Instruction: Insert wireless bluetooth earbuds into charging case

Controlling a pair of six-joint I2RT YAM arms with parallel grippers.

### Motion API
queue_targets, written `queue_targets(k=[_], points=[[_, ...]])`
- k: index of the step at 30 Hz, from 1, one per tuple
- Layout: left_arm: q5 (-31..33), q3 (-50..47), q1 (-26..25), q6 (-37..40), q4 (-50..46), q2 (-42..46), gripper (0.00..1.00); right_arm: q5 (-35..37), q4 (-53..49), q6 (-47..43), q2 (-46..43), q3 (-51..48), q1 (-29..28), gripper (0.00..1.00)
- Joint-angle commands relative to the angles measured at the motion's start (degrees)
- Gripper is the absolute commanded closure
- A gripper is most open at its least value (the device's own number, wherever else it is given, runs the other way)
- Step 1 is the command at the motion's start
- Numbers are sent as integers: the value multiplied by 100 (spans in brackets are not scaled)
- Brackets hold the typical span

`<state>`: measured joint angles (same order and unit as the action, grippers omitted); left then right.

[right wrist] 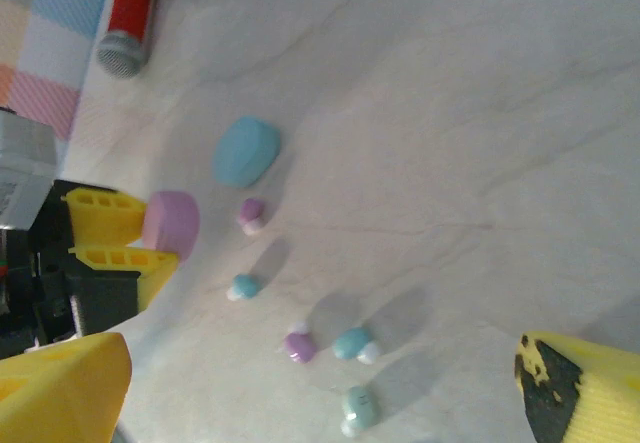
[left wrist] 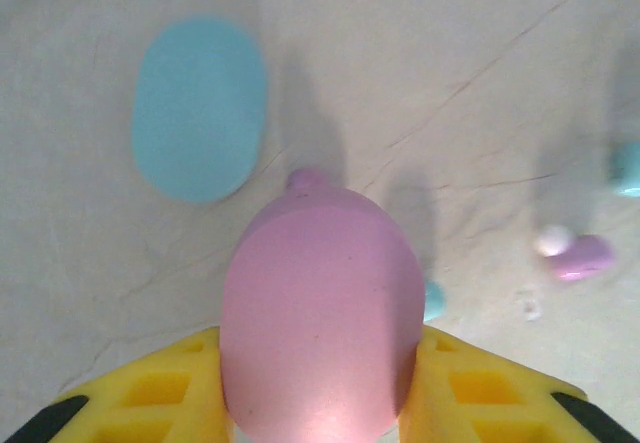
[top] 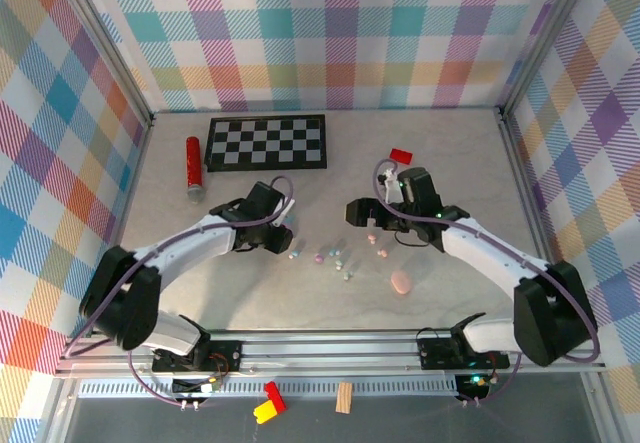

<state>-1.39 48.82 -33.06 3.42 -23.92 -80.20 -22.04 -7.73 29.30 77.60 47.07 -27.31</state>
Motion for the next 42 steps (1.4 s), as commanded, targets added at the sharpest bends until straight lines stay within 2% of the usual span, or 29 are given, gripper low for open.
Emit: queue_targets(k=[1,6,11,15,18,22,34,39,42], points=[[-432,-339,-246,600,1093,414,63,-1552,-110,609,517,417,33,6],[-1088,-618,-540,1006,2128,622,64,-2345,591,1271,847,444,15,11],[-1551,-532,-703,1315,2313,530,64,-2665,728,1406,992,427,6,23],[-1708,-440,-745,1405,2306,412,64,-2934,813,1450,1112,414,-41,32],[-1820,-294,-771,1425,2241,308,64,-3003,773,1289,1168,432,-122,35],[-1934,-193,-837,1484,2216,278,64,-2963,757,1212,1204,417,-169,46],[-1784,-195,-917,1411,2170,384,63,-2960,622,1096,1194,429,-178,72],[-1664,-558,-919,1139,2862,592,48,-2750,589,1222,884,398,-103,80],[-1601,-939,-914,961,3676,811,17,-2961,1089,1675,687,229,83,83]])
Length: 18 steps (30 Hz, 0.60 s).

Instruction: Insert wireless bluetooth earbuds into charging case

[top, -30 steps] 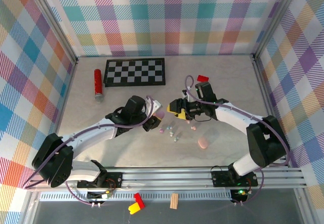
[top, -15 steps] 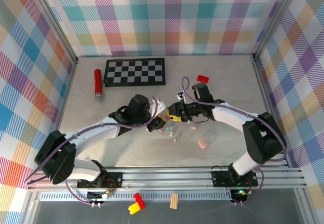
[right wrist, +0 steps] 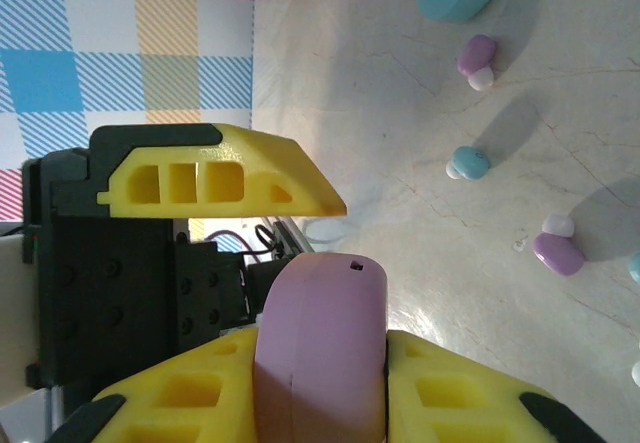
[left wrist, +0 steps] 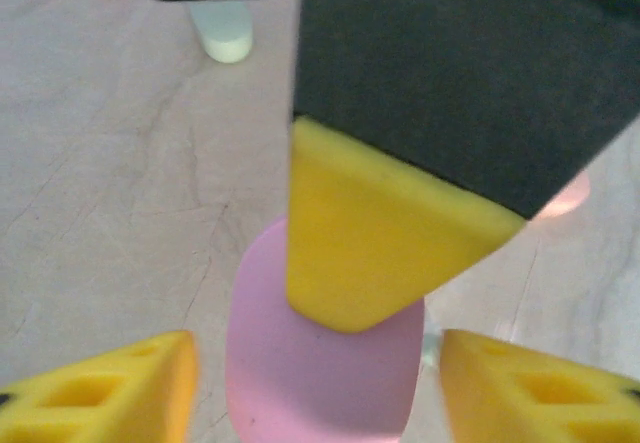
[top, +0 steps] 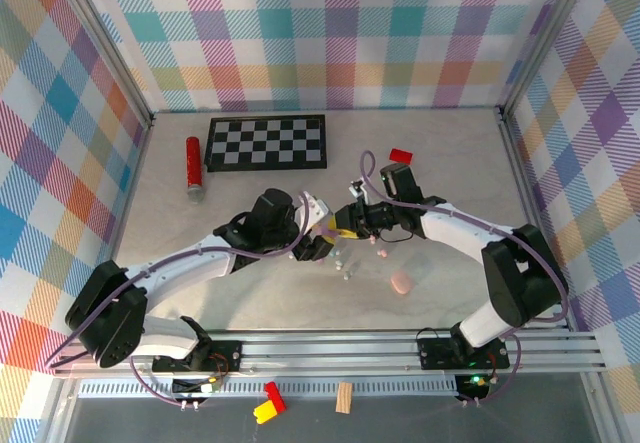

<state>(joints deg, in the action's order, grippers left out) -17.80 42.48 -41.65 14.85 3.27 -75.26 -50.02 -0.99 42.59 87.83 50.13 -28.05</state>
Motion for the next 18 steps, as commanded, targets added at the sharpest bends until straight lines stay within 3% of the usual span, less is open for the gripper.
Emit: queue_targets(k=[1,2,7,14,18], points=[[35,-432,-57,-193,1297,378,4,-268,652,560,-396,-151,229,83],[40,-626,-60,-198,1717,455,0,-403,914,795,-451,-215,314,84],[126,-1289,0,-537,3588,486,0,-1084,2376,2245,-562,-473,665,87],[149,-1822,27,-775,6994,-454,3,-1379,5001,4643,-498,-694,918,92],[-250,-1521,39,-576,7229,-850,7,-1333,6083,5731,-451,-707,916,92]])
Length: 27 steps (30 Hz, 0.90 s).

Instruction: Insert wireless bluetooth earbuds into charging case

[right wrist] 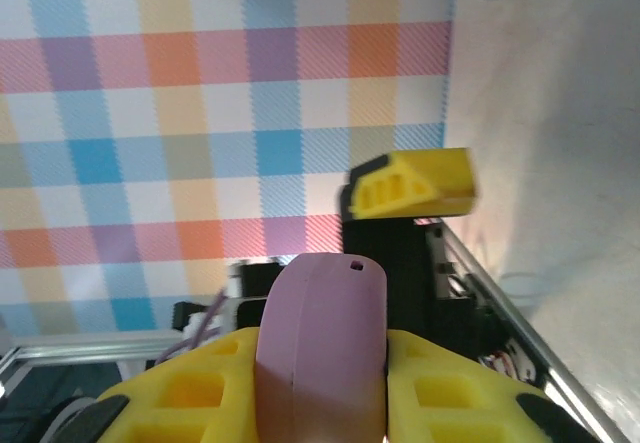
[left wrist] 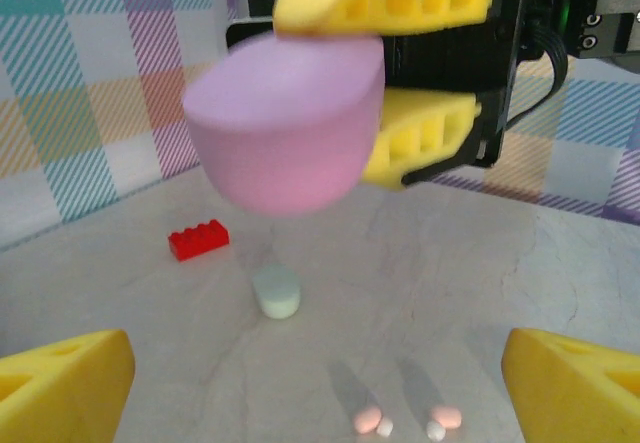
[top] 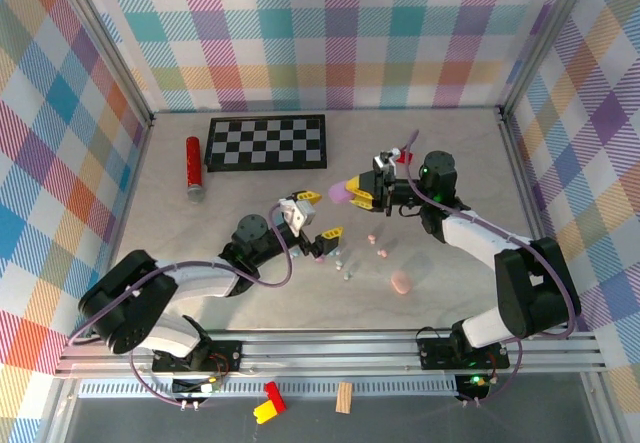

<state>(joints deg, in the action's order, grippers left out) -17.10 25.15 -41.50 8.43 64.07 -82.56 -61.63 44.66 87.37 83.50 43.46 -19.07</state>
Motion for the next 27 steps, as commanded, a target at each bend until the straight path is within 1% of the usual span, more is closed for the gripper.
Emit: queue_targets(k=[1,5,8,11,17,21,27], points=[[-431,301,24,64,1197,-194,8,-141,1652,1415,-47,-55,24,92],[-658,621,21,-154,1279,-376,8,41,1619,1531,-286,-146,19,92],[-831,837,25,-348,1307,-457,9,107,1430,1382,-515,-206,21,92],[-1050,1037,26,-580,1296,-522,11,167,1302,1255,-694,-294,24,92],[-1248,1218,22,-937,1327,-584,18,251,1201,1107,-814,-410,18,92],[-1451,1346,21,-1084,1329,-620,29,259,1330,1143,-809,-409,24,92],[-1504,1369,22,-1090,1329,-594,34,263,1333,1098,-828,-409,24,93]])
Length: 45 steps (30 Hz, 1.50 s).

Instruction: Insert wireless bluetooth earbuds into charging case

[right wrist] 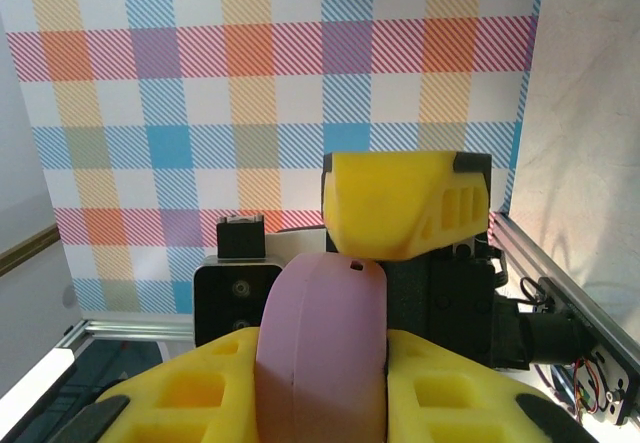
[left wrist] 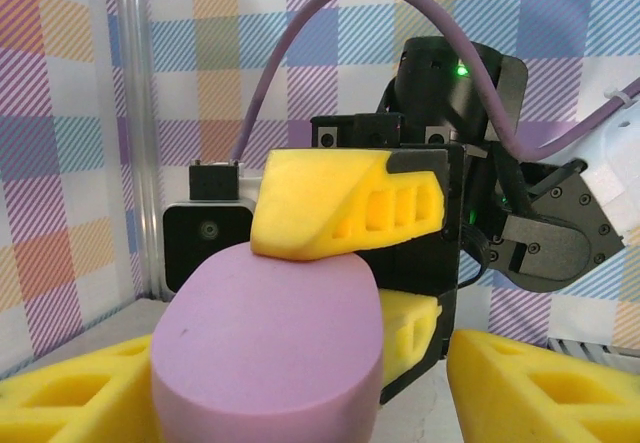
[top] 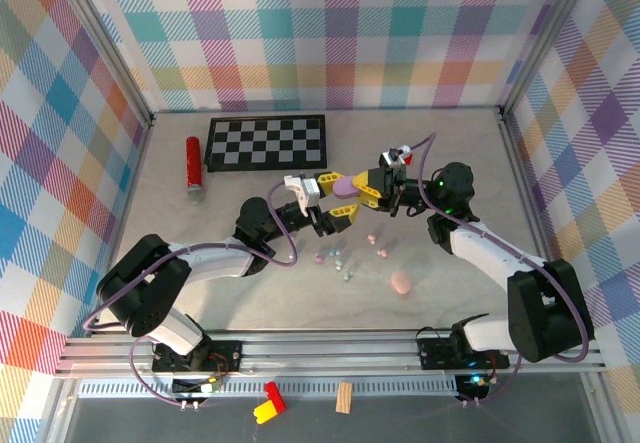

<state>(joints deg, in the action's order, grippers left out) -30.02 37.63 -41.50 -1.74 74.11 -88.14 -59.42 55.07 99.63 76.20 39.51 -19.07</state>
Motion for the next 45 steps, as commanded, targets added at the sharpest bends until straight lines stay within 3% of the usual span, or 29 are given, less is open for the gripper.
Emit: queue_targets(k=[1,8,16,23,38,42,45], points=[[-231,122,27,-76,324,-43,36,28,294,-136,-101,-13,22,93],[-350,217,27,-84,327,-142,49,16,260,-142,-115,-14,25,94],[-393,184,19,69,324,-177,50,12,161,-160,-176,30,22,94],[-381,199,25,21,324,-99,57,-7,-116,-320,-263,48,26,94],[-467,210,24,-147,325,-95,53,15,-286,-436,-282,10,18,94],[-531,245,22,-195,325,-107,57,19,-360,-485,-295,4,22,94],[-574,257,22,-204,326,-124,67,18,-514,-580,-321,7,23,94]])
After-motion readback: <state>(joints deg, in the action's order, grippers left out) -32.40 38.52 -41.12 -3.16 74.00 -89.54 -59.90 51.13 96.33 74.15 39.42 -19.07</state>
